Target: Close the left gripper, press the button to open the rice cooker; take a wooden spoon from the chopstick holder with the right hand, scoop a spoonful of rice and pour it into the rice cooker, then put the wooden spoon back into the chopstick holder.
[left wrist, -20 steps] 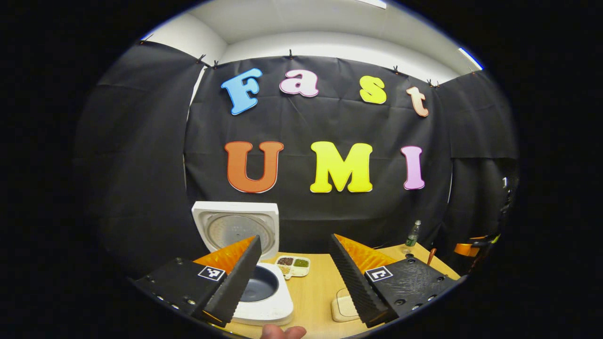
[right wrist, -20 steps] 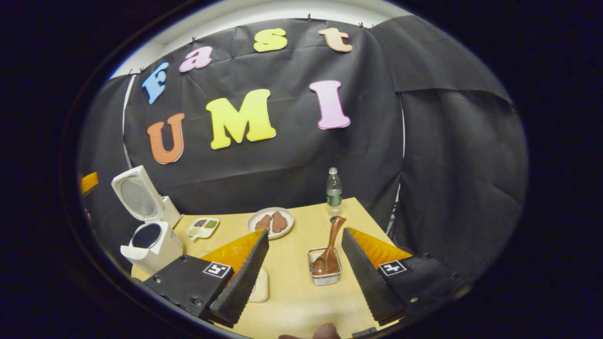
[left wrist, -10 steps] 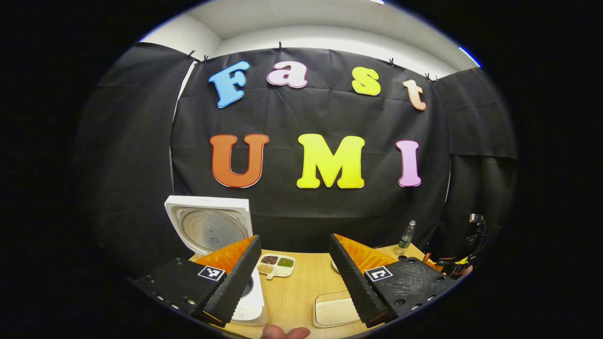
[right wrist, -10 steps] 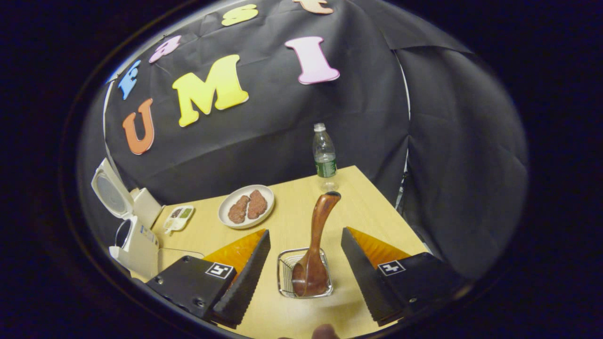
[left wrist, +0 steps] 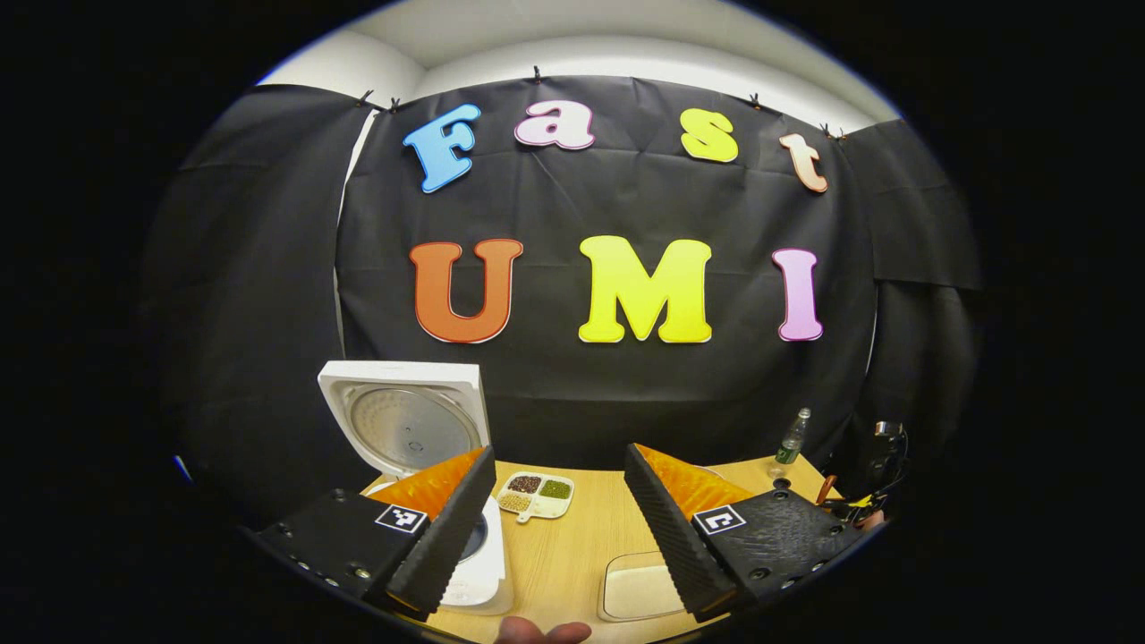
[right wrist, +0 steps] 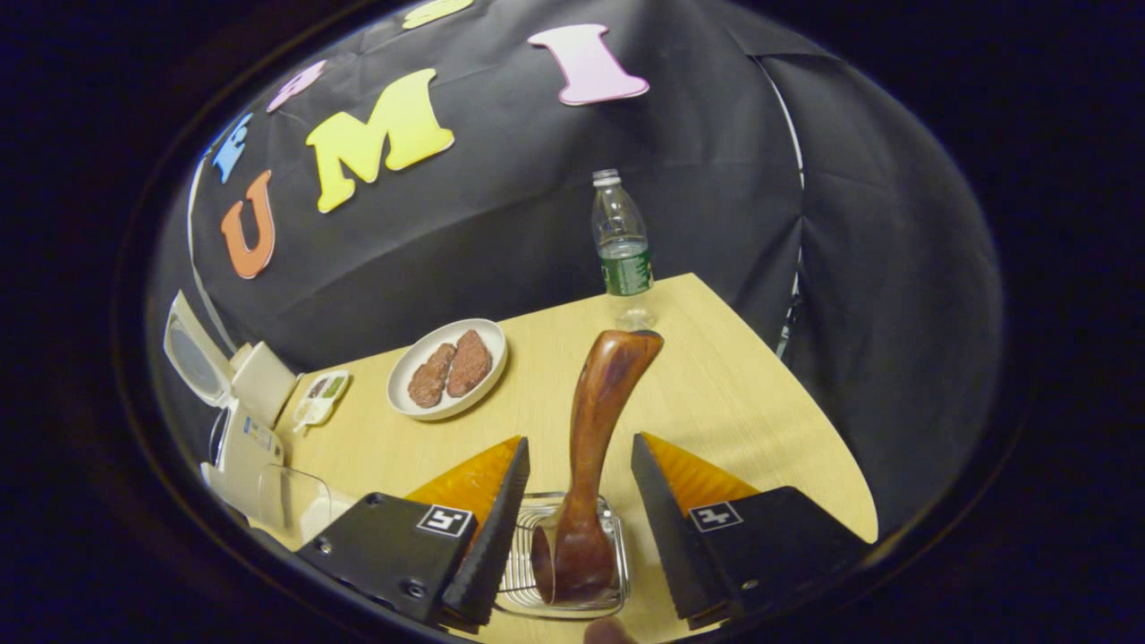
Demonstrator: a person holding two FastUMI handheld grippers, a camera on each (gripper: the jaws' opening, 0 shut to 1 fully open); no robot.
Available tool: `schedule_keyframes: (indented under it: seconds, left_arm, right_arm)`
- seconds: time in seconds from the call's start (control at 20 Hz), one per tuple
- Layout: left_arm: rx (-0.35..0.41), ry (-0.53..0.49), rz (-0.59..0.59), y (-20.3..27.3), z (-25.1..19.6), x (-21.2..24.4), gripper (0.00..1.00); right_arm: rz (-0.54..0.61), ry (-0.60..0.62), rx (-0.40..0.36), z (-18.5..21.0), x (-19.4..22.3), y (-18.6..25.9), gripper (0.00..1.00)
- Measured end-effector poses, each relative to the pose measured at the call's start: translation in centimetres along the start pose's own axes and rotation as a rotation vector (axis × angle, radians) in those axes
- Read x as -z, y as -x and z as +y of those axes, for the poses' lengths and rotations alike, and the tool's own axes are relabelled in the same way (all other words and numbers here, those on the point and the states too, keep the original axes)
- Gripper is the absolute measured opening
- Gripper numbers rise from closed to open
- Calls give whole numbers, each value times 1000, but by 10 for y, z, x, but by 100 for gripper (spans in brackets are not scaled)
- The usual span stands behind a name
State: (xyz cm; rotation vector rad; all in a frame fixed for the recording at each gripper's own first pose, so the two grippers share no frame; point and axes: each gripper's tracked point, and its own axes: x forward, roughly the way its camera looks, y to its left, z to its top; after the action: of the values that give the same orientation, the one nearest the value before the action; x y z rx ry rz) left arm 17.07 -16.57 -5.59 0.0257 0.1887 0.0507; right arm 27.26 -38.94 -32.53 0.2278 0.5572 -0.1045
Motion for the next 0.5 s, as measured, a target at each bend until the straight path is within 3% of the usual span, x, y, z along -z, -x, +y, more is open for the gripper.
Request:
schedule_keyframes:
  seconds: [0.05, 0.25, 0.3, 0.35, 0.4, 0.5]
  left_arm:
    - [-6, -5, 5, 0, 0, 2, 92]
    - [-21, -24, 10, 2, 1, 4, 92]
    - [-20, -26, 15, 2, 1, 7, 93]
    - [-22, -28, 17, 4, 2, 9, 93]
    - [-23, -28, 19, 5, 3, 10, 93]
    - [-27, -16, 14, 9, 7, 10, 93]
  right_arm:
    - [3, 14, -10, 2, 0, -3, 68]
    - [-19, 23, -4, 1, -5, -10, 46]
    - [-12, 16, -10, 2, -3, -9, 34]
    - [-11, 3, -14, 3, -3, -7, 33]
    - [-13, -11, -18, 4, -4, -3, 17]
    - [-15, -43, -19, 5, -3, 10, 18]
